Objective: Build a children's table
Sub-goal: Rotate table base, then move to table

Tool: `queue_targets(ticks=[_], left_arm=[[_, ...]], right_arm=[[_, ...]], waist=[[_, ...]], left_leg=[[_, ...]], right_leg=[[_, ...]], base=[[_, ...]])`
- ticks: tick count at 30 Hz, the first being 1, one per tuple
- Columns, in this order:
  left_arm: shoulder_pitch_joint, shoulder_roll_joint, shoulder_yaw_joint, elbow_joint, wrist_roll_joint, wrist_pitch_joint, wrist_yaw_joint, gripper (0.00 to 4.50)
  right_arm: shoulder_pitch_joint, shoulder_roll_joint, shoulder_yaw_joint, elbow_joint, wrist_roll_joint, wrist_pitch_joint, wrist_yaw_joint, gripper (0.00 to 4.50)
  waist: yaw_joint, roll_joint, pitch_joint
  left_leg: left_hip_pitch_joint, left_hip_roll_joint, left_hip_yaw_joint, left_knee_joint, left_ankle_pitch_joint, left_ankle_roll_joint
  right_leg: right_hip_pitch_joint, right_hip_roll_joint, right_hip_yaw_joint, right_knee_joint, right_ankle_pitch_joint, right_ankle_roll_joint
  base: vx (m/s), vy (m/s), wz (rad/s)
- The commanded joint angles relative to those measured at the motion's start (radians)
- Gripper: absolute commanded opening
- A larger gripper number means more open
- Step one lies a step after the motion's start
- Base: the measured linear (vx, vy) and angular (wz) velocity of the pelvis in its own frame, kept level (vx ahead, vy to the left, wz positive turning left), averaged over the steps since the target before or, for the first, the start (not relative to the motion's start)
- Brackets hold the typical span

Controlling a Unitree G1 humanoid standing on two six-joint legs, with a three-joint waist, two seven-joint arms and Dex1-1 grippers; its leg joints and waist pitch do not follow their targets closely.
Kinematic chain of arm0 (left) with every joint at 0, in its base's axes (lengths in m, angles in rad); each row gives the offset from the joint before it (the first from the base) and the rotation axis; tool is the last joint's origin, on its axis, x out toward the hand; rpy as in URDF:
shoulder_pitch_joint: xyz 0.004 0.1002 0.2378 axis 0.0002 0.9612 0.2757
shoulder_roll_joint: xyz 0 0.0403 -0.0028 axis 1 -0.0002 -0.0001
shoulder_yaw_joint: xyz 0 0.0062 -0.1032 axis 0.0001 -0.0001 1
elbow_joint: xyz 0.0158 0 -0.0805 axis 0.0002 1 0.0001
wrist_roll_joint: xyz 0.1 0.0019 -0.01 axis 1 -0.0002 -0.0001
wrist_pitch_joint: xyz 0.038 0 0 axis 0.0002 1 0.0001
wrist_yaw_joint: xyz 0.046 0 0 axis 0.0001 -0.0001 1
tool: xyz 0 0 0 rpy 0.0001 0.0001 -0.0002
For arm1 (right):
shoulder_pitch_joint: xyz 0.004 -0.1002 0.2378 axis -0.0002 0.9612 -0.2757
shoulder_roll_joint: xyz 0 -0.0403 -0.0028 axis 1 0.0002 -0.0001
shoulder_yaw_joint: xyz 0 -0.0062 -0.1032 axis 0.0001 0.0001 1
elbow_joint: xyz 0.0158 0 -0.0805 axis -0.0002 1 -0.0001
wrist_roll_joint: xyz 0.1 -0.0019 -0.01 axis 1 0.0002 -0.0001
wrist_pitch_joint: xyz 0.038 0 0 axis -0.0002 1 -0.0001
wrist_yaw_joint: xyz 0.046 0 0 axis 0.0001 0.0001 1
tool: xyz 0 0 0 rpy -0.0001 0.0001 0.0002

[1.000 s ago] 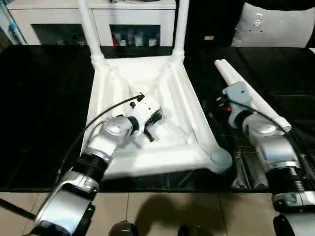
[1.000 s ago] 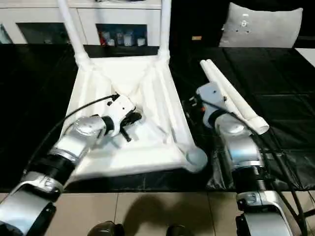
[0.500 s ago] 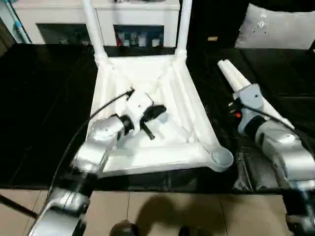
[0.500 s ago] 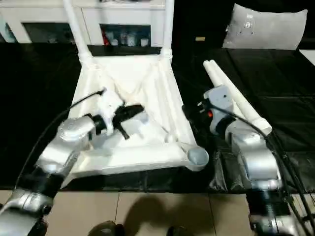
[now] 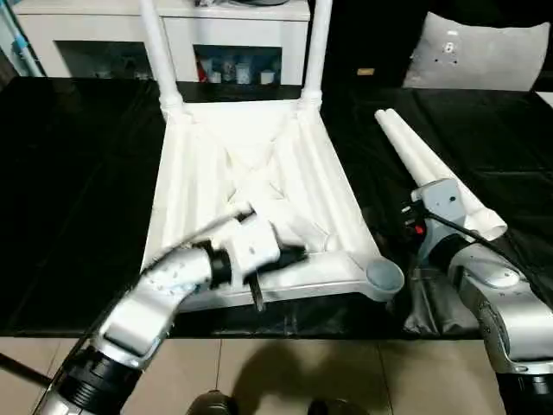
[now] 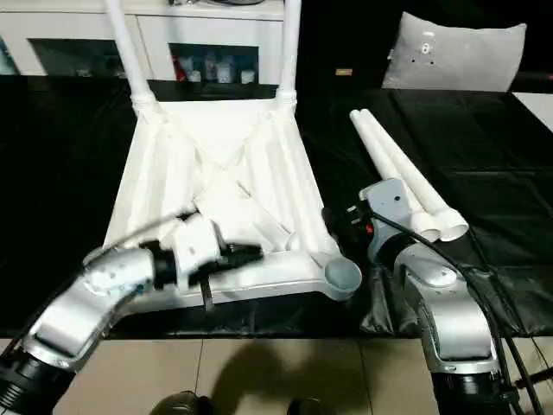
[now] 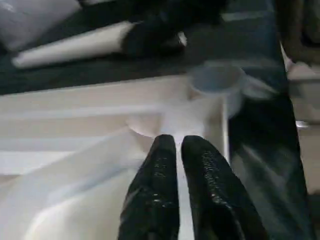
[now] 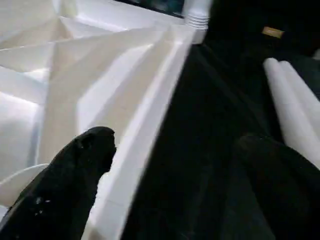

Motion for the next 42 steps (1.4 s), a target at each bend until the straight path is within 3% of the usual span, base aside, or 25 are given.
queue_targets(ticks=[1,6,10,14,20,21,22,26,27,28,29,30,31,33,36,38,39,40,41,42], left_arm=[[-0.008,0.011,-0.022,0.005,0.041,0.004,-0.006,0.77],[-0.034,0.036,-0.058,0.051,0.121,0.008,0.023,1.2],[-0.081,0.058,-0.074,0.143,0.259,-0.01,0.138,1.58],[-0.088,0.063,-0.073,0.165,0.291,-0.018,0.169,1.74],[-0.111,0.042,-0.058,0.213,0.338,-0.047,0.265,2.21],[-0.108,0.014,-0.03,0.213,0.313,-0.031,0.29,2.35],[-0.108,-0.005,-0.009,0.216,0.298,-0.023,0.314,2.44],[-0.099,-0.07,0.068,0.235,0.249,-0.04,0.406,2.69],[-0.086,-0.104,0.111,0.218,0.203,-0.039,0.428,2.79],[-0.058,-0.159,0.176,0.174,0.123,-0.03,0.457,2.85],[-0.053,-0.169,0.187,0.166,0.109,-0.027,0.461,2.85],[-0.021,-0.213,0.243,0.116,0.055,0.021,0.494,2.9],[-0.005,-0.232,0.269,0.092,0.037,0.053,0.513,2.9],[0.026,-0.258,0.314,0.038,-0.012,0.082,0.526,2.9],[0.057,-0.274,0.342,-0.015,-0.025,0.067,0.554,2.9],[0.094,-0.306,0.377,-0.083,-0.033,0.103,0.607,2.9],[0.105,-0.317,0.385,-0.102,-0.028,0.117,0.625,2.9],[0.112,-0.323,0.388,-0.117,-0.025,0.131,0.636,2.9],[0.114,-0.323,0.386,-0.12,-0.021,0.134,0.638,2.9],[0.121,-0.322,0.379,-0.137,-0.01,0.153,0.647,2.9]], right_arm=[[-0.01,0.001,-0.01,-0.008,-0.001,0.016,-0.012,4.5],[-0.006,0.004,0.002,-0.01,-0.009,0.019,-0.014,4.5],[-0.001,0.007,0.014,-0.024,-0.01,0.023,-0.02,4.5],[0.002,0.008,0.02,-0.027,-0.011,0.024,-0.024,4.5],[0.003,0.002,0.029,-0.013,-0.027,0.012,-0.026,4.5],[0.002,0.003,0.025,-0.013,-0.033,0.01,-0.038,4.5],[0.002,0.002,0.025,-0.011,-0.037,-0.002,-0.041,4.5],[0.014,0.033,0.001,-0.041,-0.019,-0.017,-0.069,4.5],[0.018,0.044,-0.002,-0.055,-0.016,-0.023,-0.076,4.5],[0.023,0.069,-0.013,-0.076,-0.013,-0.019,-0.105,4.5],[0.024,0.074,-0.015,-0.079,-0.012,-0.016,-0.112,4.5],[0.031,0.097,-0.019,-0.114,-0.01,0.063,-0.144,4.5],[0.035,0.106,-0.017,-0.135,-0.009,0.118,-0.157,4.5],[0.058,0.116,0.001,-0.172,-0.004,0.123,-0.154,4.5],[0.081,0.128,0.022,-0.193,-0.017,0.068,-0.158,4.5],[0.086,0.123,0.062,-0.164,-0.093,0.017,-0.194,4.5],[0.087,0.133,0.058,-0.155,-0.105,0.012,-0.215,4.5],[0.087,0.14,0.053,-0.154,-0.107,0.018,-0.23,4.5],[0.085,0.153,0.037,-0.154,-0.093,0.025,-0.239,4.5],[0.078,0.204,-0.026,-0.157,-0.039,0.058,-0.273,4.5]], waist=[[-0.003,-0.013,-0.067],[-0.001,-0.011,-0.074],[-0.001,-0.009,-0.077],[0.0,-0.01,-0.077],[-0.002,-0.012,-0.072],[-0.005,-0.012,-0.071],[-0.003,-0.011,-0.073],[-0.002,-0.012,-0.075],[-0.002,-0.001,-0.071],[-0.007,-0.008,-0.072],[-0.006,-0.011,-0.072],[-0.006,-0.008,-0.073],[-0.009,-0.013,-0.072],[-0.007,-0.015,-0.071],[-0.006,-0.018,-0.068],[-0.014,-0.01,-0.061],[-0.023,-0.022,-0.057],[-0.036,0.015,-0.06],[-0.047,0.024,-0.058],[-0.06,0.024,-0.055]], left_leg=[[0.02,0.05,-0.026,-0.08,-0.275,0.005],[0.02,0.051,-0.025,-0.078,-0.251,0.009],[0.018,0.051,-0.025,-0.077,-0.233,0.01],[0.018,0.052,-0.025,-0.077,-0.24,0.008],[0.026,0.046,-0.026,-0.074,-0.289,0.004],[0.021,0.046,-0.028,-0.075,-0.289,0.003],[0.026,0.047,-0.028,-0.072,-0.294,0.002],[0.023,0.048,-0.03,-0.072,-0.296,0.009],[0.021,0.048,-0.031,-0.073,-0.296,0.009],[0.016,0.049,-0.029,-0.072,-0.296,0.009],[0.017,0.048,-0.029,-0.073,-0.294,0.013],[0.02,0.049,-0.029,-0.072,-0.294,0.019],[0.012,0.05,-0.029,-0.075,-0.271,0.022],[0.015,0.048,-0.026,-0.072,-0.266,0.03],[0.012,0.044,-0.024,-0.075,-0.253,0.039],[0.017,0.057,-0.034,-0.083,-0.275,0.014],[-0.008,0.067,-0.074,-0.106,-0.323,0.027],[0.023,0.141,-0.135,-0.142,-0.434,0.05],[0.031,0.187,-0.18,-0.171,-0.476,0.067],[0.065,0.263,-0.177,-0.188,-0.449,0.07]], right_leg=[[0.038,-0.088,0.052,-0.109,-0.543,-0.026],[0.039,-0.084,0.053,-0.102,-0.48,-0.035],[0.044,-0.082,0.053,-0.095,-0.419,-0.054],[0.045,-0.087,0.054,-0.097,-0.436,-0.063],[0.037,-0.086,0.048,-0.114,-0.553,-0.027],[0.04,-0.087,0.046,-0.114,-0.566,-0.021],[0.035,-0.088,0.045,-0.116,-0.567,-0.024],[0.036,-0.089,0.043,-0.115,-0.547,-0.034],[0.035,-0.089,0.044,-0.114,-0.532,-0.041],[0.04,-0.091,0.043,-0.112,-0.509,-0.054],[0.039,-0.089,0.042,-0.115,-0.508,-0.056],[0.036,-0.087,0.044,-0.112,-0.497,-0.06],[0.043,-0.083,0.045,-0.105,-0.46,-0.069],[0.039,-0.082,0.048,-0.104,-0.453,-0.063],[0.037,-0.077,0.047,-0.111,-0.467,-0.03],[0.032,-0.053,0.03,-0.114,-0.45,-0.014],[0.06,-0.048,-0.011,-0.089,-0.39,-0.039],[0.05,-0.034,-0.024,-0.063,-0.315,-0.066],[0.045,-0.028,-0.026,-0.015,-0.266,-0.075],[0.008,-0.026,-0.009,0.056,-0.21,-0.06]], base=[[0.0,0.0,0.0],[0.0,0.0,0.0],[0.0,0.0,0.0],[0.0,0.0,0.0],[0.0,0.0,0.0],[0.0,0.0,0.0],[0.0,0.0,0.0],[0.0,0.0,0.0],[0.0,0.0,0.0],[0.0,0.0,0.0],[0.0,0.0,0.0],[0.0,0.0,0.0],[0.0,0.0,0.0],[0.0,0.0,0.0],[0.0,0.0,0.0],[0.0,0.0,0.0],[0.017,-0.032,0.25],[0.017,-0.032,0.25],[0.022,-0.068,0.4],[0.034,-0.117,0.21]])
